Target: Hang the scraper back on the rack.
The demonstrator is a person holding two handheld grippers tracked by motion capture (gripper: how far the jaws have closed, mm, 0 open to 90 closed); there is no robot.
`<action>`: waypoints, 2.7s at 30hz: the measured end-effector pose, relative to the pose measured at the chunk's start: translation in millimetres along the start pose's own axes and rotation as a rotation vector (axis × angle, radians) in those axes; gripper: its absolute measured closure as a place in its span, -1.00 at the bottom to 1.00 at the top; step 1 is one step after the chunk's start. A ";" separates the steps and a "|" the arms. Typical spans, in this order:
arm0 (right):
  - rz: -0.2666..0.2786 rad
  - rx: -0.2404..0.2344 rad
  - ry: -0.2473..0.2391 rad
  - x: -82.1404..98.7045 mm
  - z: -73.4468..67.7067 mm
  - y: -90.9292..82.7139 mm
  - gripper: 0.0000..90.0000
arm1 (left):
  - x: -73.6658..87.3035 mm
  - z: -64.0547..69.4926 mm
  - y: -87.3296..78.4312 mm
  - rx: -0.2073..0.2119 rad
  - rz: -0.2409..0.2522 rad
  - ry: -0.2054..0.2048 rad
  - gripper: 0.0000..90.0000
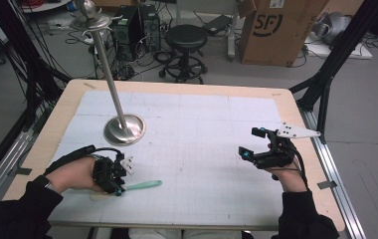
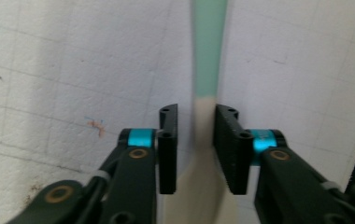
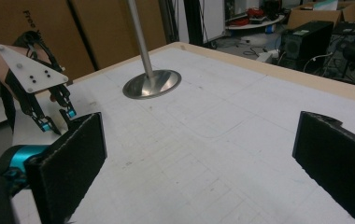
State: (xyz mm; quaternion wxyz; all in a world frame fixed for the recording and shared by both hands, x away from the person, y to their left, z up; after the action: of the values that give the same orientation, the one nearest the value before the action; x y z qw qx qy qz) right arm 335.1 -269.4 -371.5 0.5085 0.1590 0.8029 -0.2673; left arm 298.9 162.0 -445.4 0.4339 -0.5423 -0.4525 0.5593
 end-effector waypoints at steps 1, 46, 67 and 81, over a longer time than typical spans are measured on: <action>-0.006 0.001 -0.001 0.5 0.2 0.6 -0.96 | -0.7 0.6 0.1 -0.002 -0.003 0.006 0.76; -0.021 -0.036 -0.004 1.5 -1.0 1.0 -0.96 | 67.1 -40.3 -113.4 -0.385 0.801 -0.387 0.78; -0.004 -0.043 -0.004 -2.0 -0.6 -3.6 -0.96 | 114.9 -62.0 -199.5 -0.543 1.018 -0.495 0.78; -0.005 -0.041 -0.004 -1.8 -0.3 -2.9 -0.96 | 117.8 -69.0 -234.1 -0.595 1.120 -0.493 0.78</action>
State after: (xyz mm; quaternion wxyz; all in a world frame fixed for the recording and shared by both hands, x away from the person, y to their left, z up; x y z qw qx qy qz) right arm 334.1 -271.6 -369.0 0.5126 0.1460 0.8076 -0.2522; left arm 362.5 329.5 -242.1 -0.2047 -0.6477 -0.3240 0.6585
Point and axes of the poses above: each handheld gripper's, and its own axes: y roughly forward along the jaws, x roughly out of its underside, z roughly to its right, the point moved 4 cm from there along y, roughly forward along the jaws, and after that the axes turned 10 degrees about y, right-handed, at the moved point
